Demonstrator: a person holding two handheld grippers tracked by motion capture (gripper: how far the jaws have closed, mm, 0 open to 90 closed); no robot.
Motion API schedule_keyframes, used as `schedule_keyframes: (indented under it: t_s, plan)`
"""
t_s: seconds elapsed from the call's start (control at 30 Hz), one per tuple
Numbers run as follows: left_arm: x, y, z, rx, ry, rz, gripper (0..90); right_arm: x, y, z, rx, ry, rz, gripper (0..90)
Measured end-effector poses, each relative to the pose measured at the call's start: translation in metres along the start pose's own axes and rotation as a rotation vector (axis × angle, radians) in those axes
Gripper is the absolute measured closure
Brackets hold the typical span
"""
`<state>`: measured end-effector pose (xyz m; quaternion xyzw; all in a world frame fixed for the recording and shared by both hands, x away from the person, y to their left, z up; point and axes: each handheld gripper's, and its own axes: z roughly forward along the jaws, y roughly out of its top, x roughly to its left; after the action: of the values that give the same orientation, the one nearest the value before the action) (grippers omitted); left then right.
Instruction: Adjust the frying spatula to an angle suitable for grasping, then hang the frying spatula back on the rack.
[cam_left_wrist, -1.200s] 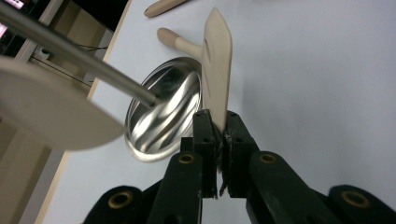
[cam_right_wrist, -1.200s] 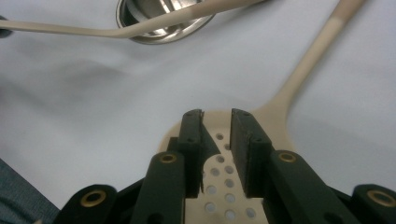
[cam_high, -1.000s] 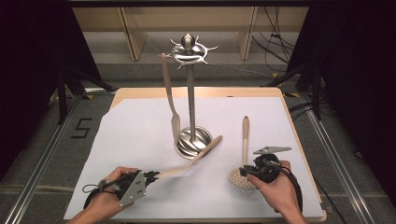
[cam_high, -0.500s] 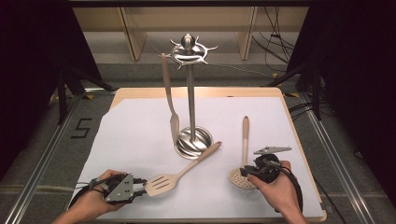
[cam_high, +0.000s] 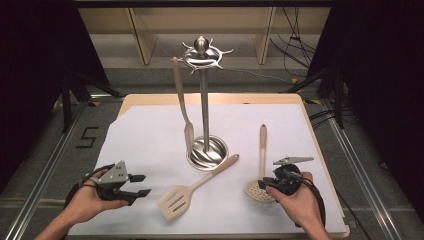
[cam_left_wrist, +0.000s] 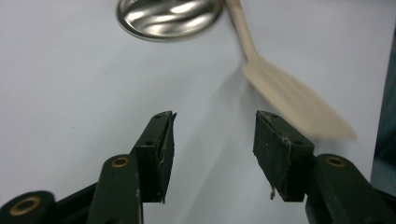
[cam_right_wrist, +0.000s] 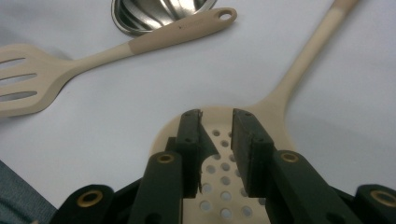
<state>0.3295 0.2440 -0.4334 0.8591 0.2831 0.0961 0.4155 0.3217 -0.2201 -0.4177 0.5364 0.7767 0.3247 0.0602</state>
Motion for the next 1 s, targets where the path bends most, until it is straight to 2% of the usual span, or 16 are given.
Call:
schedule_keyframes:
  t_s: [0.07,0.13,0.2,0.23,0.3,0.33,0.37,0.43,0.6,0.63,0.7,0.73,0.8,0.83,0.9,1.0]
  plan:
    - [-0.006,0.014,0.005,0.003,0.016,-0.031,45.4,0.0,-0.001,0.001,-0.024,0.007,0.009,72.8]
    - [-0.014,0.03,0.014,0.028,0.017,-0.025,44.8,0.001,0.0,-0.002,-0.001,0.002,0.001,72.7]
    - [-0.024,0.045,0.024,0.06,0.033,0.018,44.9,0.001,0.0,-0.004,0.012,-0.003,0.004,72.5]
    - [-0.029,0.052,0.031,0.077,0.017,0.036,44.8,0.0,0.0,-0.005,0.015,-0.002,-0.001,72.4]
    - [-0.039,0.064,0.044,0.124,0.057,0.084,44.4,-0.001,-0.001,-0.003,-0.01,0.002,-0.004,72.2]
    - [-0.04,0.068,0.049,0.128,0.078,0.118,44.5,-0.001,0.0,-0.004,-0.009,0.003,-0.004,72.1]
    - [-0.044,0.072,0.057,0.167,0.039,0.111,44.8,-0.001,0.0,-0.005,0.003,0.002,-0.005,72.1]
    - [-0.048,0.077,0.072,0.186,0.008,0.1,45.7,-0.001,0.001,-0.006,0.01,-0.004,-0.009,72.1]
    - [-0.051,0.085,0.097,0.294,0.042,0.143,48.3,0.001,0.002,-0.004,-0.005,0.01,0.006,71.8]
    - [-0.053,0.086,0.102,0.306,0.041,0.153,49.6,0.002,0.004,-0.005,0.02,0.004,0.006,71.7]
    - [-0.054,0.088,0.112,0.336,0.053,0.123,52.8,0.002,0.005,-0.003,-0.005,0.016,-0.013,71.7]
    - [-0.053,0.091,0.116,0.39,0.053,0.148,52.8,0.003,0.006,-0.004,0.017,0.015,-0.001,71.6]
    - [-0.052,0.093,0.127,0.436,0.069,0.124,54.1,0.003,0.006,0.0,-0.013,0.033,0.013,71.6]
    - [-0.052,0.094,0.132,0.453,0.081,0.107,55.1,0.002,0.007,-0.002,0.008,0.025,0.002,71.6]
    - [-0.054,0.095,0.143,0.437,0.097,0.044,56.6,0.001,0.008,-0.002,0.018,0.025,-0.009,71.7]
    - [-0.057,0.099,0.152,0.471,0.092,0.056,58.5,-0.001,0.007,-0.003,0.02,0.021,-0.009,71.6]
